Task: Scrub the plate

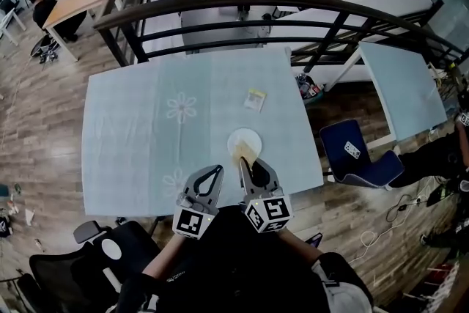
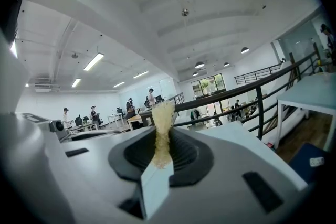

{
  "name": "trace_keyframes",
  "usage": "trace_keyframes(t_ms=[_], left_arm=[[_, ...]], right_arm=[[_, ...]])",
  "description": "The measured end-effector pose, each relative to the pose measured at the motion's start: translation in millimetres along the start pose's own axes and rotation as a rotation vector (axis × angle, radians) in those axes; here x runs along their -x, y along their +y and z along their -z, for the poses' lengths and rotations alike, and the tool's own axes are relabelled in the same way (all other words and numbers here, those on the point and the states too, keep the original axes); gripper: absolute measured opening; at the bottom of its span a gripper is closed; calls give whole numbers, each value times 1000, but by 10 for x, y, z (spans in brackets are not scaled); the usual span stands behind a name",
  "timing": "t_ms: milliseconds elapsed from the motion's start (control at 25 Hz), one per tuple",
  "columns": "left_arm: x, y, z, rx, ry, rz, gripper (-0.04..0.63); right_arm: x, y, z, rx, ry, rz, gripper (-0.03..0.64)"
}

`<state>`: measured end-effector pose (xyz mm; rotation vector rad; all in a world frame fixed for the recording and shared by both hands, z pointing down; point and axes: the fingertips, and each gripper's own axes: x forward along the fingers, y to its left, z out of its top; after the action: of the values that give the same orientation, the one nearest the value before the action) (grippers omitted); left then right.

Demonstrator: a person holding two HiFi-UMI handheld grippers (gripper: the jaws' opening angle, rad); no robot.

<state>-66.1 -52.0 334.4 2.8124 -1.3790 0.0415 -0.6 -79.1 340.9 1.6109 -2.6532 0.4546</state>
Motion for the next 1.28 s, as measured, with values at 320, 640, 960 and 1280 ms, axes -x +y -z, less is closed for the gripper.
trace_keyframes(t_ms=[320,640,960,1280], left_arm=[[73,-50,6,9,-13,20,12],[162,-13,34,30,-9,1,12],[225,94,69,49,-25,-34,12],[247,142,94,51,-37,-38,12]], right_arm=[[48,122,33,44,7,-10,64],[44,243,84,63,22,-30,64],[9,316,144,87,41,-48,63],[17,297,154,104,44,-30,61]])
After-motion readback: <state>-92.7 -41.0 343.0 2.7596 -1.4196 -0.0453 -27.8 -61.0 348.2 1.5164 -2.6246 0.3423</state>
